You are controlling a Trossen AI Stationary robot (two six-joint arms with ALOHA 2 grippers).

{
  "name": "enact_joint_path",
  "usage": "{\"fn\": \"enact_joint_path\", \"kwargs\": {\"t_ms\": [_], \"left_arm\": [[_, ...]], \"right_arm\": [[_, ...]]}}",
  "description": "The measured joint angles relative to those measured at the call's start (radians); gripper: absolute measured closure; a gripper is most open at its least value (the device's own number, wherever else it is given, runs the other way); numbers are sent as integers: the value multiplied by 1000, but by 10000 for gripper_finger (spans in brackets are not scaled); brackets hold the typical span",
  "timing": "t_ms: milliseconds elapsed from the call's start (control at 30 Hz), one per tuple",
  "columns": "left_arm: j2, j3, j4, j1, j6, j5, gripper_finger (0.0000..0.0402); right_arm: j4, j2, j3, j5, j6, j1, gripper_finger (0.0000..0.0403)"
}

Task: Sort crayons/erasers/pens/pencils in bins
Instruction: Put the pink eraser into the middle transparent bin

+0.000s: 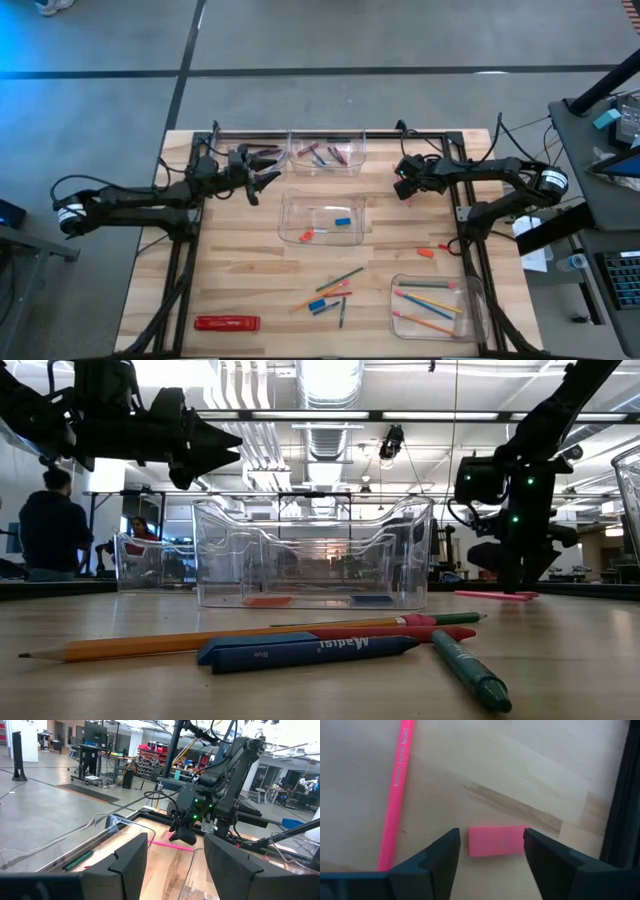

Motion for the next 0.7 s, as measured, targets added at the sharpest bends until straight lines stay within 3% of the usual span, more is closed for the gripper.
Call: {"fn": "enact_joint_path", "kwargs": {"t_ms": [400, 700], "left_arm": [[0, 0, 0, 0, 0, 0, 221], [0, 0, 0, 0, 0, 0, 221]], "right_arm": [[9, 62, -2, -1, -1, 0, 304], [9, 12, -3, -3, -15, 0, 380]]}}
